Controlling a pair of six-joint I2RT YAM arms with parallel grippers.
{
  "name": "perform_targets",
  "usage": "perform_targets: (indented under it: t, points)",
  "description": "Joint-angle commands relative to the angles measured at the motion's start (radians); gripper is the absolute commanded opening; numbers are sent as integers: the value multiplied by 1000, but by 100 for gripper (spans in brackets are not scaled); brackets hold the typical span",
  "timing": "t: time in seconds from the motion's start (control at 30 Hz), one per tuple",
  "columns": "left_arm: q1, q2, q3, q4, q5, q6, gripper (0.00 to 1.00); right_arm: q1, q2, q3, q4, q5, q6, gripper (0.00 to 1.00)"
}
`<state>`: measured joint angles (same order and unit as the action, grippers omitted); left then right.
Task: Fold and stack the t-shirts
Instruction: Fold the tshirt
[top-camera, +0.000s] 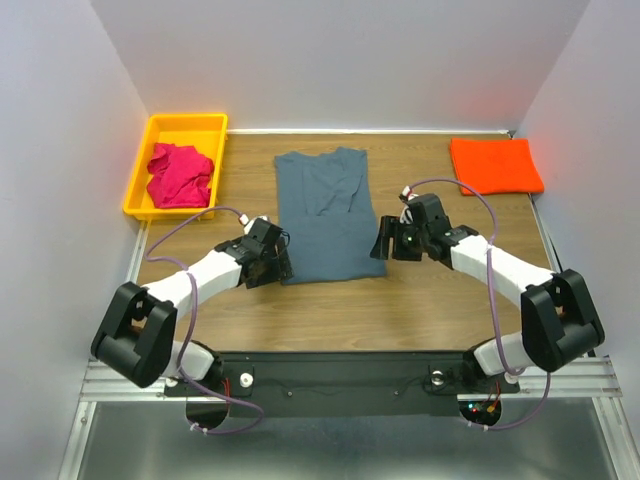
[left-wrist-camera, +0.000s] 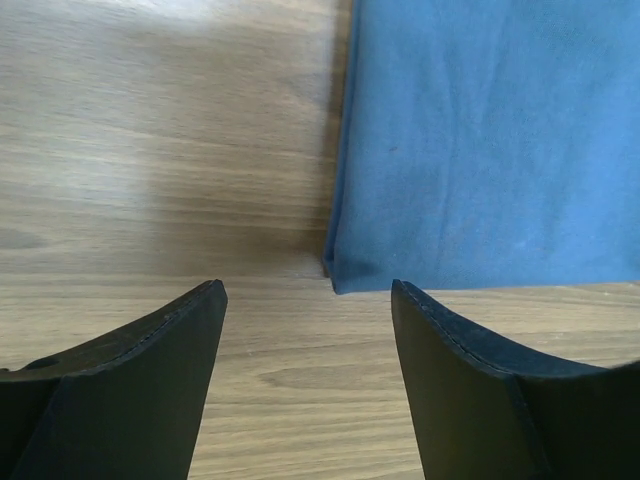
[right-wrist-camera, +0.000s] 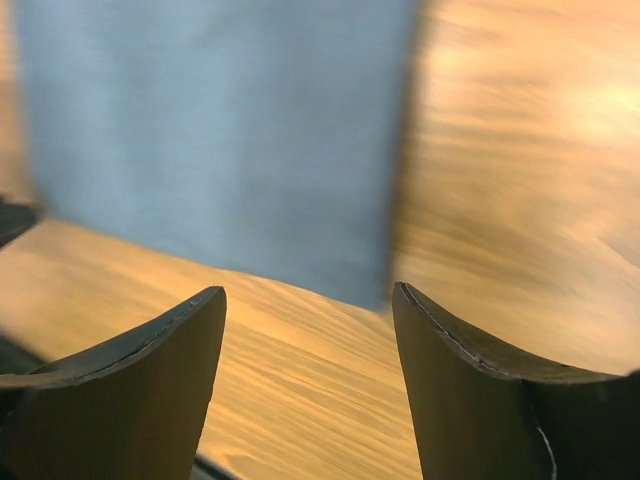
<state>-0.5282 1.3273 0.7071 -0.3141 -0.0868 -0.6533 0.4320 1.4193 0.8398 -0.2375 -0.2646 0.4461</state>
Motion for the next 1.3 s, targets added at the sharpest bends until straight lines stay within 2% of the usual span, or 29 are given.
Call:
perform_targets:
  t: [0.0, 0.13, 0.4, 0.7, 0.9, 1.13, 1.27]
  points:
    - [-29, 32, 58, -31, -36, 9, 76, -3, -54, -2, -141, 195, 16, 74]
    - [-50, 76, 78, -34, -59, 6, 71, -3, -43, 1, -170, 211, 25, 74]
    - [-56, 119, 97, -26, -79, 7, 66, -3, -11, -5, -184, 202, 48, 73]
    - [-56, 193, 112, -31, -67, 18, 53, 19, 58, 2, -187, 203, 86, 65]
    - [-56, 246, 112, -37, -44, 30, 40, 50, 96, 16, -191, 234, 118, 64]
    - [-58, 259, 97, -39, -25, 41, 15, 68, 139, 41, -194, 258, 152, 64]
    - [-56, 253, 89, -34, -21, 44, 6, 74, 167, 56, -192, 258, 152, 63]
